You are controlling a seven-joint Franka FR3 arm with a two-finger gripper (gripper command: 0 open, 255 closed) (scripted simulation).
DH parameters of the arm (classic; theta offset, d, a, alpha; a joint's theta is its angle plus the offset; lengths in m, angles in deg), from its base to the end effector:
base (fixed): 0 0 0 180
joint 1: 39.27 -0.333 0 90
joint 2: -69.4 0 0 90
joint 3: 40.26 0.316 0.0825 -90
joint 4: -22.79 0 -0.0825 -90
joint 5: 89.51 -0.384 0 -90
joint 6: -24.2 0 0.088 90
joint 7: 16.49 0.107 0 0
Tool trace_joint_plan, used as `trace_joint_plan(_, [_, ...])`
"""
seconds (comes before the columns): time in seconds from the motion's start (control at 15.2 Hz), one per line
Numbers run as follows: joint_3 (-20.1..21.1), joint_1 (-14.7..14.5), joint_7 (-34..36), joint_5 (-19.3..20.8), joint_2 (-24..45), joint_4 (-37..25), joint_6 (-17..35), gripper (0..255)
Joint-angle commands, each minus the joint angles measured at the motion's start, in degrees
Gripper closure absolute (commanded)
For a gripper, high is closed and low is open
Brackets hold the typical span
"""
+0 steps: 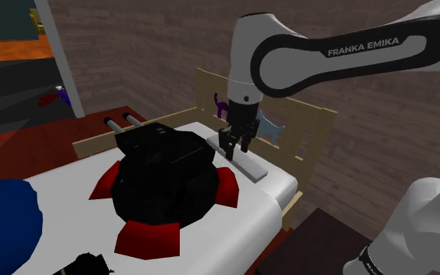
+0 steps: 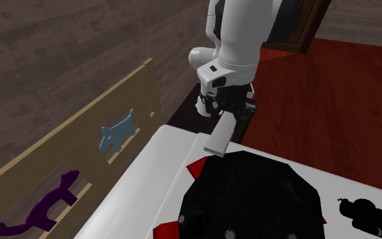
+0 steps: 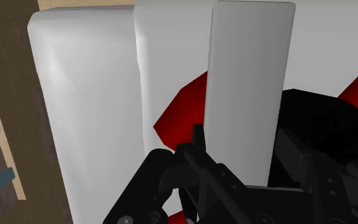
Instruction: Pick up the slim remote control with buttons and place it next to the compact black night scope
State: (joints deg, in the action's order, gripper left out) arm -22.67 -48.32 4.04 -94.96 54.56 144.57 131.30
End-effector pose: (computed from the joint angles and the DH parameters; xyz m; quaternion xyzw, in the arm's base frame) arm 0.4224 0.2305 0.5135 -0.9994 -0.0342 0.0062 0.0046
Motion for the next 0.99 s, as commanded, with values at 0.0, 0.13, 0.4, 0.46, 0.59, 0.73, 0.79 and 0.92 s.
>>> trace_joint_plan(0.0, [2.03,-1.23,3.1,-0.39,0.6,-0.8,-0.06,255])
trace_joint_plan(0.13, [3.88,-2.34,6.03,-0.58,1.34,-1.69,-0.05,255])
trace_joint_plan(0.4, [7.7,-4.42,12.08,-0.48,3.63,-4.22,-0.06,255])
trace_joint_plan(0.46, [8.65,-4.93,13.64,-0.32,4.37,-5.01,-0.07,255])
trace_joint_plan(0.59, [10.54,-5.98,16.84,0.18,6.07,-6.79,-0.12,255])
trace_joint_plan(0.73, [12.42,-7.05,20.13,0.95,8.06,-8.83,-0.23,255])
trace_joint_plan(0.79, [13.35,-7.6,21.81,1.44,9.17,-9.96,-0.31,255])
trace_joint_plan(0.92, [15.16,-8.77,25.25,2.66,11.63,-12.42,-0.53,255])
